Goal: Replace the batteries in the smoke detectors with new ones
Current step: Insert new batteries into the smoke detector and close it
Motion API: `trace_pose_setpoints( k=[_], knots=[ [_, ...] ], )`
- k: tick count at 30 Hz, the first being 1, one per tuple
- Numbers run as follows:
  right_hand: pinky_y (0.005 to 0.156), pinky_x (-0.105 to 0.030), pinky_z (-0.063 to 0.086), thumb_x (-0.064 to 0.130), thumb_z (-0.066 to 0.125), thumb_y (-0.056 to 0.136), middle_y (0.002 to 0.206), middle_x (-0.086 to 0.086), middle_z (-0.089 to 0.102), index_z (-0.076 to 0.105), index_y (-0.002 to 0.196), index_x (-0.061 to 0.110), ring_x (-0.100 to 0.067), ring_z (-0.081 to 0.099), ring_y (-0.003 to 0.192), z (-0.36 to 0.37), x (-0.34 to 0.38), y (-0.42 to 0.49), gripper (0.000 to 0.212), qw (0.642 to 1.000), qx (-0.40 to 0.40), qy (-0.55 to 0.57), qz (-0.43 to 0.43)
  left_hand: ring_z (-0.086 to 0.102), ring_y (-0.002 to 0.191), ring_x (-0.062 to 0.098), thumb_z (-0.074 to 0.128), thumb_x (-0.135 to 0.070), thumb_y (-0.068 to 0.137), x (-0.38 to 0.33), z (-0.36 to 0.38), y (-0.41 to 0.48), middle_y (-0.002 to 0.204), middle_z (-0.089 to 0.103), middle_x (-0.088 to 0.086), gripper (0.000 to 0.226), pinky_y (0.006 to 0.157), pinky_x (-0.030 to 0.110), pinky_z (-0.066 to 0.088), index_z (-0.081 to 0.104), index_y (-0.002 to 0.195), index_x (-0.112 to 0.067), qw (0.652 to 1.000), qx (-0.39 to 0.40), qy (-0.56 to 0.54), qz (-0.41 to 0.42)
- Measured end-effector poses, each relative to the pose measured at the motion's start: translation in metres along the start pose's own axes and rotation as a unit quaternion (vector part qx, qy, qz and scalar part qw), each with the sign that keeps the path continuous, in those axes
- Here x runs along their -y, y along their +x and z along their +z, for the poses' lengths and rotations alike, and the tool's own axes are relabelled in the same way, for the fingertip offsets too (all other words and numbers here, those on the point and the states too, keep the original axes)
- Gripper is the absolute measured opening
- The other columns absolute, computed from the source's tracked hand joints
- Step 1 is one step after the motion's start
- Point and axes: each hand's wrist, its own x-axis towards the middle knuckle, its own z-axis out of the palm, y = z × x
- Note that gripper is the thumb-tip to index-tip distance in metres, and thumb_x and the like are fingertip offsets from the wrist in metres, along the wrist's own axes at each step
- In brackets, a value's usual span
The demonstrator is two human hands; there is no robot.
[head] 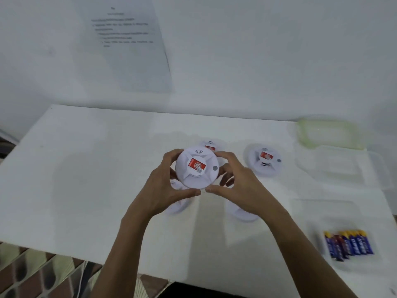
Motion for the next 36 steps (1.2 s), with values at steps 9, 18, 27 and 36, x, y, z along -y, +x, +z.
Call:
trace_pose_setpoints(
  k=[9,18,27,36],
  knots=[
    [0.071,-0.019,0.052,0.041,0.075,0.081,0.094,0.01,0.058,0.037,0.141,0.027,-0.002,0.058,0.073,0.078,0.019,0.102,0.072,0.997,0.011,-0.079,-0.005,0.054,0.101,0.007,0.082,-0.052,0.055,0.098,-0.064,0.041,0.132,0.043,-0.005,0.095,0.082,0.016,0.048,0.042,0.135,-0.021,0.998,-0.022,0.061,-0.017],
    [0.078,-0.039,0.055,0.042,0.072,0.082,0.088,0.003,0.065,0.04,0.14,0.019,-0.019,0.064,0.082,0.116,0.006,0.16,0.07,0.992,0.036,-0.12,0.034,0.034,0.134,0.023,0.087,-0.037,0.062,0.15,-0.073,0.079,0.147,0.034,0.002,0.097,0.109,0.041,0.035,0.034,0.142,-0.022,0.995,-0.004,0.042,-0.094],
    [0.073,-0.034,0.054,0.046,0.067,0.084,0.089,0.007,0.061,0.031,0.144,0.024,-0.012,0.059,0.079,0.127,-0.005,0.173,0.074,0.981,0.071,-0.162,0.078,0.055,0.111,0.029,0.068,-0.072,0.054,0.164,-0.063,0.084,0.121,0.06,0.016,0.104,0.099,0.039,0.043,0.051,0.127,0.001,0.992,-0.024,0.038,-0.12],
    [0.081,-0.04,0.054,0.038,0.068,0.087,0.093,-0.001,0.063,0.029,0.147,0.027,-0.02,0.063,0.089,0.127,0.001,0.167,0.073,0.985,0.064,-0.122,0.102,0.038,0.131,0.019,0.082,-0.044,0.067,0.168,-0.059,0.076,0.144,0.039,0.003,0.098,0.1,0.021,0.03,0.028,0.145,-0.021,0.992,-0.011,0.022,-0.127]
  ],
)
